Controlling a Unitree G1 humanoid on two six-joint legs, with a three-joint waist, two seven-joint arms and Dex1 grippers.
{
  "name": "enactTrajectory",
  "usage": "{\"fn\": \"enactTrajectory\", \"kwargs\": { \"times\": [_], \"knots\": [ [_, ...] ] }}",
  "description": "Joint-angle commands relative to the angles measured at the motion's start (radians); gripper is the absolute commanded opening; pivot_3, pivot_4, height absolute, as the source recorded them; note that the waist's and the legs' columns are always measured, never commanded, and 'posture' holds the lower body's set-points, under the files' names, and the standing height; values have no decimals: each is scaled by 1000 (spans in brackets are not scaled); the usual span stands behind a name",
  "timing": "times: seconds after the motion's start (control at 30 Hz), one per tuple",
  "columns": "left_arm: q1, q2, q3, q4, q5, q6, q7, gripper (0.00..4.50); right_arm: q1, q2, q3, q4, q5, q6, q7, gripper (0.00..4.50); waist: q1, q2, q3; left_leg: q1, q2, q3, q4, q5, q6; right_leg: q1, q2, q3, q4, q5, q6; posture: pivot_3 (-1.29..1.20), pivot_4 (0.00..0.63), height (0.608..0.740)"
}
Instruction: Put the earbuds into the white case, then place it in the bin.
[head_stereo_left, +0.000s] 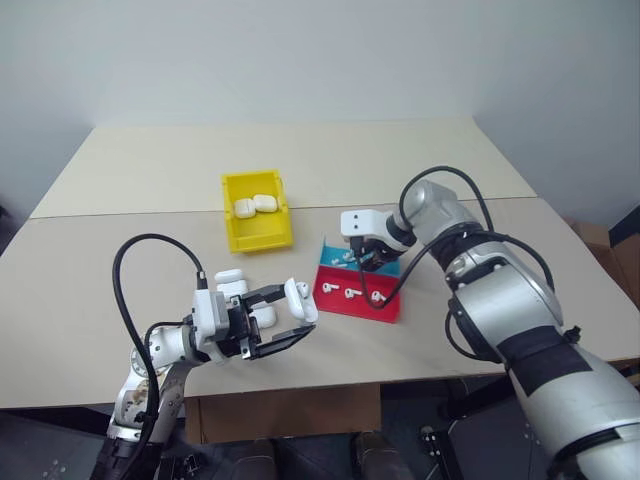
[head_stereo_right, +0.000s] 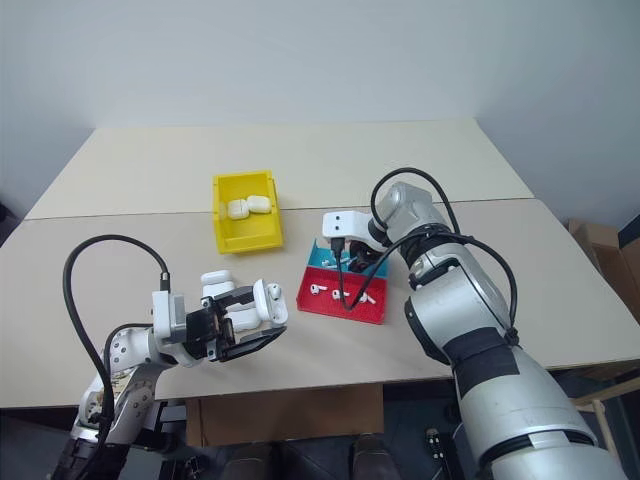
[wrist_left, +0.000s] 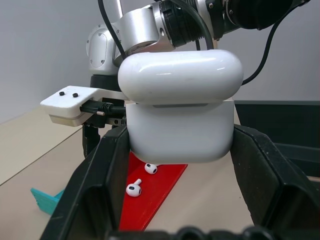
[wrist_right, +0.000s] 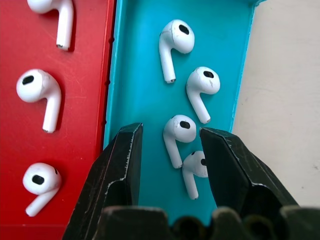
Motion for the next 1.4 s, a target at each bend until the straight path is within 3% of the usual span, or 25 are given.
{"fn": "enactTrajectory", "kwargs": {
  "times": [0.03,0.27,0.37,1.4],
  "knots": [
    [-4,1,-1,-29,2,-21,8,2781,-36,-2,-32,-3,15,31,-5,2257,0,0,0,0,0,0,0,0,0,0,0,0,0,0,0,0,150,740],
    [6,4,-1,-36,6,-21,18,2781,-27,-4,-36,1,0,38,-22,2257,0,0,0,0,0,0,0,0,0,0,0,0,0,0,0,0,150,740],
    [8,5,-2,-38,7,-21,20,2781,-25,-3,-35,1,-3,40,-29,1786,0,0,0,0,0,0,0,0,0,0,0,0,0,0,0,0,150,740],
    [29,24,4,-60,3,-16,31,2781,10,-7,-72,18,6,76,-73,1786,-1,0,0,0,0,0,0,0,0,0,0,0,0,0,0,0,150,740]
  ]
}}
